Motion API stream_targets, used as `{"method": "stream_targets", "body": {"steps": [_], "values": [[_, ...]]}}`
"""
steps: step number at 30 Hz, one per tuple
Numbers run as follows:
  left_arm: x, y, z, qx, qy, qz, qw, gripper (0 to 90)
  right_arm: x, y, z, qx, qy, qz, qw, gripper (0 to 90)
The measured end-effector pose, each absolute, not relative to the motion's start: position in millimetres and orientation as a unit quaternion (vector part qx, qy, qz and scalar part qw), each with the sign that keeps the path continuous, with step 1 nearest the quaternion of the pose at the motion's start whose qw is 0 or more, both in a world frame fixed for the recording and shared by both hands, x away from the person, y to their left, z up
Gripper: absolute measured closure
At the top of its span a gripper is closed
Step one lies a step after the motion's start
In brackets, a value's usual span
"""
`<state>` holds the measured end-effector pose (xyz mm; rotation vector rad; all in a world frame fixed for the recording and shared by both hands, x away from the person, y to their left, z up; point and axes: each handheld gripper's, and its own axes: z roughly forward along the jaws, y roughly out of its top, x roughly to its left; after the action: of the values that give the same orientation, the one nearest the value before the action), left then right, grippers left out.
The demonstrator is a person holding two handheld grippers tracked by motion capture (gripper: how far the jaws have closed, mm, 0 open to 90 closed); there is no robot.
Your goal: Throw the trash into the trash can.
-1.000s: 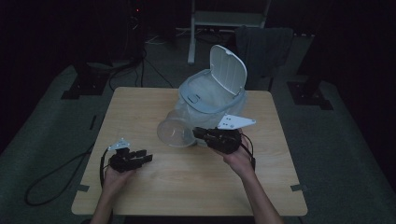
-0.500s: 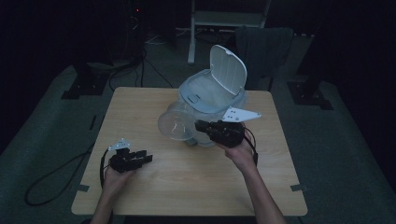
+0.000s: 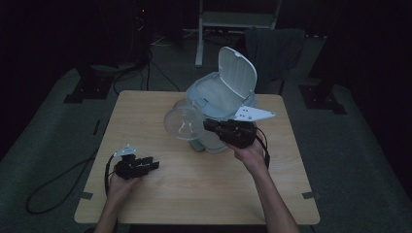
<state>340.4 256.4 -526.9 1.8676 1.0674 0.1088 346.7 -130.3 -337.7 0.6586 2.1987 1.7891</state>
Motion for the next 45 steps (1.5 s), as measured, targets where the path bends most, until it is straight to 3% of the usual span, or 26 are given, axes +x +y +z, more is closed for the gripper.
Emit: {"method": "stream_targets", "body": {"steps": [45], "values": [[340.0,255.3,-526.3,0.765,0.434,0.043,0.474,52.1,370.8,-162.8,-303.9,0.276,0.700,0.635,0.174,83.5]]}}
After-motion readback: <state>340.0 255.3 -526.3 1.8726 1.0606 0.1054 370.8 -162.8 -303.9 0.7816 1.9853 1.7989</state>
